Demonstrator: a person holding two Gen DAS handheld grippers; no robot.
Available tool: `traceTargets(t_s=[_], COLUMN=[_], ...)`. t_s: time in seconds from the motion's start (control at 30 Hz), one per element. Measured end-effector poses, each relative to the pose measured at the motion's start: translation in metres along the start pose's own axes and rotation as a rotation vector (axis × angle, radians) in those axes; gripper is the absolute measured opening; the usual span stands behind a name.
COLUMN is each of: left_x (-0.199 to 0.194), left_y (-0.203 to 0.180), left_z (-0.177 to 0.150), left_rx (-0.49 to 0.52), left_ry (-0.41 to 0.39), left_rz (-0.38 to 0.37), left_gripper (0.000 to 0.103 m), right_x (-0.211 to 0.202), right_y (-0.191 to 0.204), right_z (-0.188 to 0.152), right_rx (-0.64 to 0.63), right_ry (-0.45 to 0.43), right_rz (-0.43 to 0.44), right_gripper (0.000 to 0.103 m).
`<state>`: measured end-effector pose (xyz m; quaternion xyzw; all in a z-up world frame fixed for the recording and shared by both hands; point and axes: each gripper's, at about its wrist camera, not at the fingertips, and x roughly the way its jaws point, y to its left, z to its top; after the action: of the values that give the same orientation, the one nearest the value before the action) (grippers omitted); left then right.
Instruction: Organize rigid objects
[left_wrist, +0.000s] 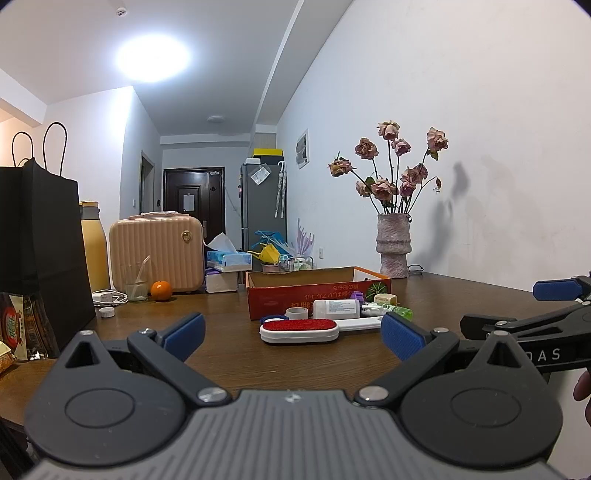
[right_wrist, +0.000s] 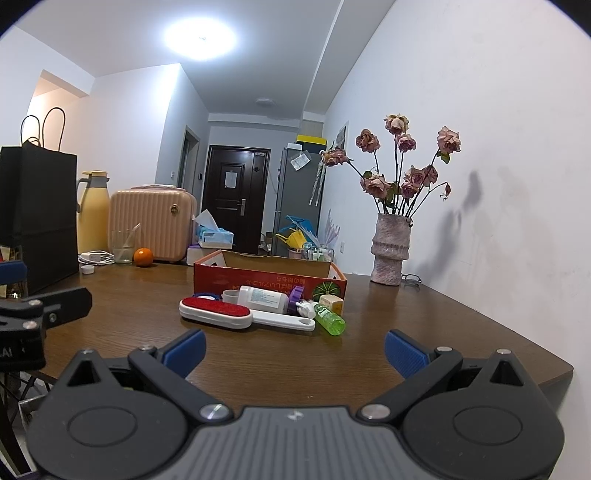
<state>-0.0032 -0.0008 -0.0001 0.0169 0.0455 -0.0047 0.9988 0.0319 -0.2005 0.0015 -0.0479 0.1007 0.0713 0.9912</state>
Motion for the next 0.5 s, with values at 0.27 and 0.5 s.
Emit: traceTargets(t_s=[0.27, 0.5], left_x=[0.0011, 0.0076], left_y=[0.0008, -0.0007], left_z=[0.0, -0.0057], left_rx=[0.002, 0.007], left_ry=[0.002, 0.032], left_rz=[-0.004, 0.003], left_gripper=[0.103, 0.103], right_x=[0.0012, 0.006], right_y=[-0.0039, -0.004], right_z=[-0.0037, -0.0054], right_rx=[0.003, 0.01], right_ry=[0.007, 0.02], right_rz=[-0.004, -0.021], right_gripper=[0.103, 0.103])
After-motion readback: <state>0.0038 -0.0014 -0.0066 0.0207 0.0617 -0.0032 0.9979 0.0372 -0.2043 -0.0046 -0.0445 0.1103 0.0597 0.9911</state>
